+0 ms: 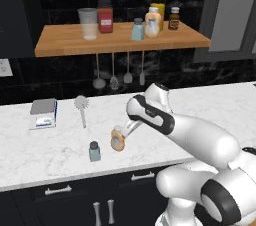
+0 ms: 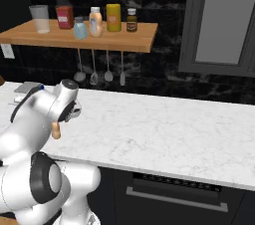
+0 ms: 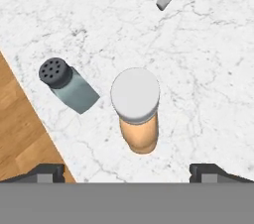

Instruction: Put the shaker and condiment bottle from the counter next to their counterparts in the cabinet.

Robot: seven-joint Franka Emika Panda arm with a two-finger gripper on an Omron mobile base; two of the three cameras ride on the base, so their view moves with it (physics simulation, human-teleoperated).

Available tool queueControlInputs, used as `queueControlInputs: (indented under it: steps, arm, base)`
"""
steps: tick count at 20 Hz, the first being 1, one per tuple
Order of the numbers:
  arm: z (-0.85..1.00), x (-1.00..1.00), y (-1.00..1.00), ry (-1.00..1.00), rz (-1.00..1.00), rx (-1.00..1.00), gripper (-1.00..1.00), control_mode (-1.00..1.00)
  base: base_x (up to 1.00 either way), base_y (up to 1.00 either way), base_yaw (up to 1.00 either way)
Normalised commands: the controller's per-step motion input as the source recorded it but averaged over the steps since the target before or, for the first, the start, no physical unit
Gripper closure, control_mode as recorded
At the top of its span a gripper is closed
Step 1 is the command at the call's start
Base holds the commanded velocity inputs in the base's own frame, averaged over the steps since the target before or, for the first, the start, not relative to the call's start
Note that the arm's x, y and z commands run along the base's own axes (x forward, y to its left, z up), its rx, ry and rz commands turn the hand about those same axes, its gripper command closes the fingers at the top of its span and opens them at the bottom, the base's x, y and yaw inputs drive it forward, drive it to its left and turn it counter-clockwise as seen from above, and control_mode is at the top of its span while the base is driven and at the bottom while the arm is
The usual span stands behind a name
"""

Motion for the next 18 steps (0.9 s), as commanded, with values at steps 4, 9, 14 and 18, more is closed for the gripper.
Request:
queueControlInputs:
  steps: [4, 9, 14, 18]
  arm:
    - [-0.1, 0.1, 0.13, 0.02, 0.0, 0.0, -1.0, -1.0]
    - [-0.21, 0.0, 0.2, 0.0, 0.0, 0.0, -1.0, -1.0]
    - [-0.23, 0.02, 0.13, 0.01, 0.0, 0.0, -1.0, -1.0]
    - [-0.15, 0.04, 0.01, 0.06, 0.0, 0.0, -1.0, -1.0]
  base:
    - [0.0, 0.0, 0.0]
    - [0.0, 0.0, 0.0]
    - [0.0, 0.0, 0.0]
    - [0.0, 0.0, 0.0]
